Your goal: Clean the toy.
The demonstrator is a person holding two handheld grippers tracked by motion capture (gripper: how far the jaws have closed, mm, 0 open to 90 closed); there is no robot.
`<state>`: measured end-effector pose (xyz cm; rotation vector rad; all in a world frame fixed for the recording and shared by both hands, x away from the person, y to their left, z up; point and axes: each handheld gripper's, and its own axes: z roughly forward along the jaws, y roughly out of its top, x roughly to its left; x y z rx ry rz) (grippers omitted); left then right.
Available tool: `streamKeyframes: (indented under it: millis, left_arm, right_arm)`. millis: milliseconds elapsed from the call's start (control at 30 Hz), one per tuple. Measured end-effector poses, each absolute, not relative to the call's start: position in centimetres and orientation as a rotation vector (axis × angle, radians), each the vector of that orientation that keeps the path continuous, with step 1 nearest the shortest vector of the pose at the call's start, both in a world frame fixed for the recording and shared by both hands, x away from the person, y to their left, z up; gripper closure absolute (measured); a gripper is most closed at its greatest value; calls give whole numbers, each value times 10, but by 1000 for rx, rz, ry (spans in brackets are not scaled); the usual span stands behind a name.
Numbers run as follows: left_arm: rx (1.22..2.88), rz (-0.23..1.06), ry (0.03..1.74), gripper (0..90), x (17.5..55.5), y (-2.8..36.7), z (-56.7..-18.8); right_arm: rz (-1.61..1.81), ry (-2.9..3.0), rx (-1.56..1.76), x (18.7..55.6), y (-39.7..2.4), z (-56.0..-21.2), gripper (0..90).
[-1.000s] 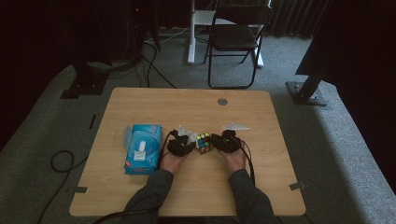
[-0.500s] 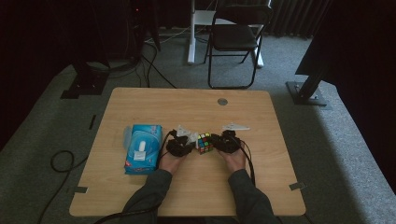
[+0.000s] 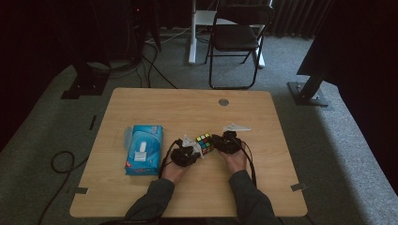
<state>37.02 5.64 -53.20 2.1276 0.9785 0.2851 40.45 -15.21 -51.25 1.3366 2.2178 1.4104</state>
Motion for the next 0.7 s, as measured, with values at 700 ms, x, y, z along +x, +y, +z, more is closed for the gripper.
streamKeyframes:
  millis: [700]
  left_arm:
    - [2055,306,1161,810,405,67,-533]
  right_arm:
    - [1421,2227,1339,404,-152,-513,689]
